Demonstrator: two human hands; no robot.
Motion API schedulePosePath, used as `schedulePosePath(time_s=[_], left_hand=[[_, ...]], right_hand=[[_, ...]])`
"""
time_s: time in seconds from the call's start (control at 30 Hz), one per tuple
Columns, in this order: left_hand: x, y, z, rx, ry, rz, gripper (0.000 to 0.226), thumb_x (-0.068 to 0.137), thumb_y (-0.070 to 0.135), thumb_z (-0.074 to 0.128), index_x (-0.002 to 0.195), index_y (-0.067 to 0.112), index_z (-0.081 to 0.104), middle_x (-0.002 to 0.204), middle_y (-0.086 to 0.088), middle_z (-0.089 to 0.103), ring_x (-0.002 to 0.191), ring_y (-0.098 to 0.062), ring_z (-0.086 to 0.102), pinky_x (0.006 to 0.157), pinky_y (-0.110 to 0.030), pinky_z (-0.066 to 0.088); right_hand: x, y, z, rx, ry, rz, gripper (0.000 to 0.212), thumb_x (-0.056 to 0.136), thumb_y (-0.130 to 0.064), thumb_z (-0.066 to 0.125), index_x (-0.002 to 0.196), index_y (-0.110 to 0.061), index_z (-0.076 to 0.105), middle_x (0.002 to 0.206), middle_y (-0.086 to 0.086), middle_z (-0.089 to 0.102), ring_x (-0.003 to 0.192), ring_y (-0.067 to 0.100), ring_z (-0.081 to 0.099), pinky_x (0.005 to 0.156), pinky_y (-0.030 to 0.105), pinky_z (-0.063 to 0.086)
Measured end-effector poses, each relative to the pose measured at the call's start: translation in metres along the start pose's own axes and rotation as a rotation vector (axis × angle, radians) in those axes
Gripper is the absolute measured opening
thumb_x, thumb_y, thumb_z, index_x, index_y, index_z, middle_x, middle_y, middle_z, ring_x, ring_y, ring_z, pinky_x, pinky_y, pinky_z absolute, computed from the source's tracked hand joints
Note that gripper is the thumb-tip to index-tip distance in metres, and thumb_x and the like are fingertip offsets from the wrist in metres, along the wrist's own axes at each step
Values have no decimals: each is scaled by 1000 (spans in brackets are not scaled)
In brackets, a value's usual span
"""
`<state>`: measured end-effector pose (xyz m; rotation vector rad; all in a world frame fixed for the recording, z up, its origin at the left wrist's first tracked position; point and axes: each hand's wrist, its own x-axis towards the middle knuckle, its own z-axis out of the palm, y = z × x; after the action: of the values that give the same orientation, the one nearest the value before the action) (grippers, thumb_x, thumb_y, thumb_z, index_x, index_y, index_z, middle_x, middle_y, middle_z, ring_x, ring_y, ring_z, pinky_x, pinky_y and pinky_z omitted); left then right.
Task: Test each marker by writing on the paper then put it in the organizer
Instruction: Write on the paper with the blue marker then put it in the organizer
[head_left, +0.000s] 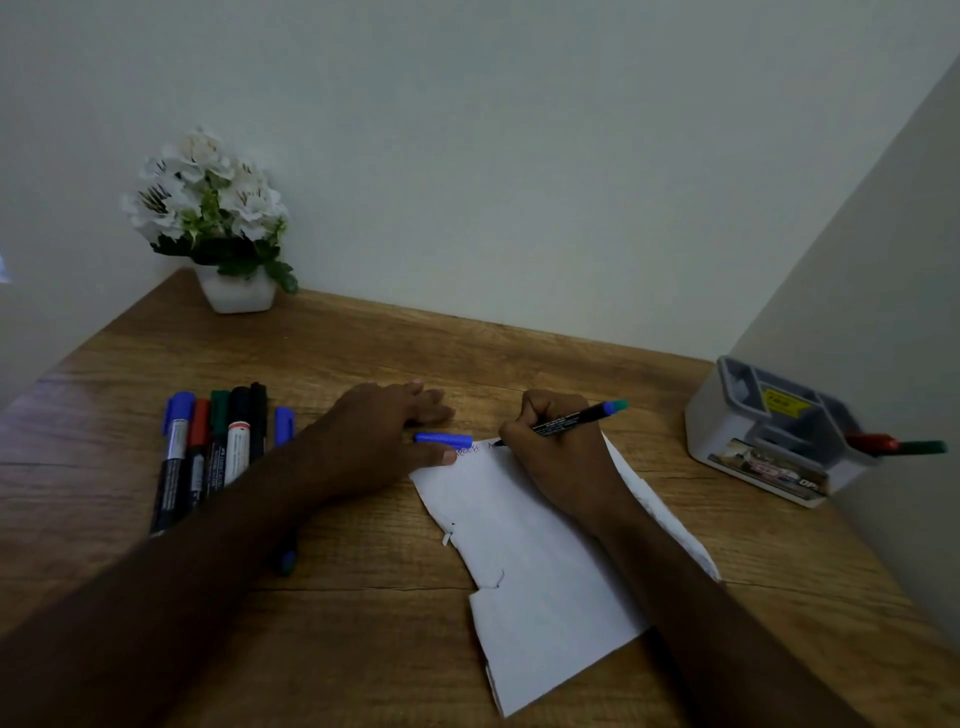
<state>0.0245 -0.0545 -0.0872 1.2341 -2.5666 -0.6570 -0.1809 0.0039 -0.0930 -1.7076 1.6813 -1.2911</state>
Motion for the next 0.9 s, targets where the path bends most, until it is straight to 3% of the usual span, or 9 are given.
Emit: schedulePosePath(time_s=[0.33,0.57,0.7,0.9], left_hand=[[1,-3,1,-15,15,11,61,87,52,59,141,32,42,156,11,26,146,-6,15,120,-43,14],[0,-4,2,-34,30,19,61,86,52,60,140,31,44,156,11,29,145,-5,17,120,-42,14],[1,-2,2,-11,18,7,61,86,52,59,141,31,42,156,11,27,146,-6,15,120,-42,13],[1,-4,3,-26,35,21,61,86,52,61,141,30,44,156,10,28,146,-6,17,120,-43,15]], right_hand=[[1,-1,-1,-54,-10,28,26,71,-26,62,51,-26,46,50,-9,50,51,7,46,50,37,39],[0,0,0,6,5,7,38,77,-3,64,51,-19,42,51,-6,47,51,7,42,48,23,34],[0,-1,0,25,13,3,35,77,1,64,53,-12,42,51,-1,44,50,8,39,47,24,32],[0,0,0,5,32,-19,38,75,-2,64,51,-18,38,49,-6,43,50,7,38,48,27,33]])
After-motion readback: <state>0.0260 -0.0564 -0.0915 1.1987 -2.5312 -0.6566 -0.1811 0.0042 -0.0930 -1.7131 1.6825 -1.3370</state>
